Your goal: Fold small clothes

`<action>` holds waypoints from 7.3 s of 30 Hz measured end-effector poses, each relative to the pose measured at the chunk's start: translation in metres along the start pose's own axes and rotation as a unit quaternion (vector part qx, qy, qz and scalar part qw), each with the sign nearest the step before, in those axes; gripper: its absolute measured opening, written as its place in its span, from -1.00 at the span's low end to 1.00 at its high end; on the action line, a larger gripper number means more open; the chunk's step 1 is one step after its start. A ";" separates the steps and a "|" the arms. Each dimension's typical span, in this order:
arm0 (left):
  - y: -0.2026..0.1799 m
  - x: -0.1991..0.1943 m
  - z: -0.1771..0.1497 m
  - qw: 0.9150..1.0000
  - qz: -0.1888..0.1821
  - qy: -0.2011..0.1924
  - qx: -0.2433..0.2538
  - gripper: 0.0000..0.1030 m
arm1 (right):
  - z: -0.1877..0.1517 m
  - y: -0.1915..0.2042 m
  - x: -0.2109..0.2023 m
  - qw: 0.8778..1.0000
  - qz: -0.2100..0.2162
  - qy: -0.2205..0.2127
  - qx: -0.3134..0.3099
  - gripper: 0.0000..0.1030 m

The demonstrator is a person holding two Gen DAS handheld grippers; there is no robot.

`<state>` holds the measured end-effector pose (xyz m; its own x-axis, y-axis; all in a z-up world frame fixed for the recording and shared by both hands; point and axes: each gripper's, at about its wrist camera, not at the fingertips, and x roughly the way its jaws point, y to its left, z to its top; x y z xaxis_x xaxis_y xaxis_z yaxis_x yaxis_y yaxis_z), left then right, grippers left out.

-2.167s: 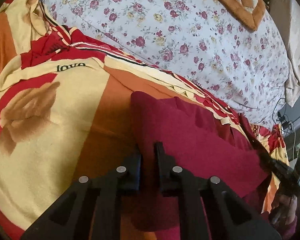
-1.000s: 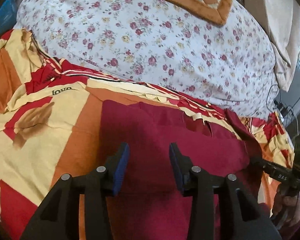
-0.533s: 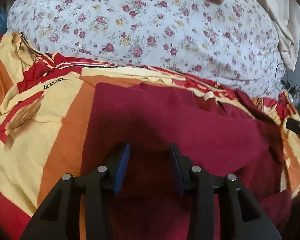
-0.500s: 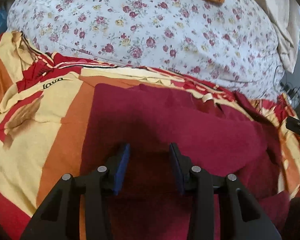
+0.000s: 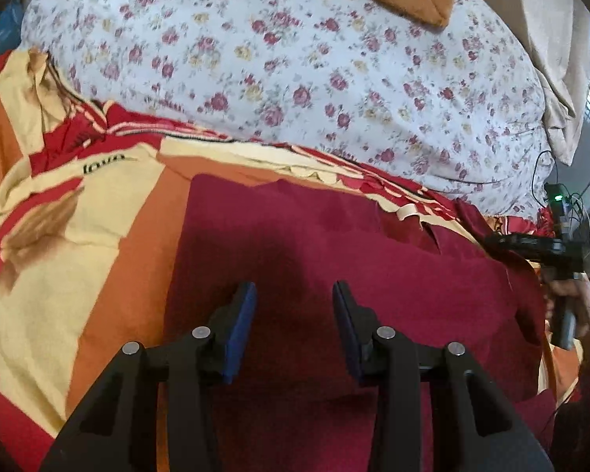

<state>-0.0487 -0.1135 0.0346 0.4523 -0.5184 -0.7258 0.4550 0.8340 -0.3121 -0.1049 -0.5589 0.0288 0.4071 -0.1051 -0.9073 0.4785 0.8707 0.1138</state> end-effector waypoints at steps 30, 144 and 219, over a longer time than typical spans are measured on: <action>0.001 0.005 -0.002 1.000 0.003 0.002 0.008 -0.41 | 0.020 -0.076 0.011 0.987 -0.057 0.060 0.137 0.00; 0.007 -0.019 0.042 0.995 -0.033 0.046 -0.079 -0.65 | -0.096 0.012 -0.099 0.991 0.112 -0.052 -0.048 0.03; -0.009 -0.112 -0.175 0.976 -0.023 0.204 -0.068 -0.34 | -0.260 -0.012 -0.150 0.975 0.160 0.105 -0.108 0.49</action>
<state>-0.2378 -0.0301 0.0116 0.0774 -0.4605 -0.8843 0.3494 0.8432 -0.4086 -0.3736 -0.4286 0.0579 0.3293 0.2700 -0.9048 0.1680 0.9262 0.3375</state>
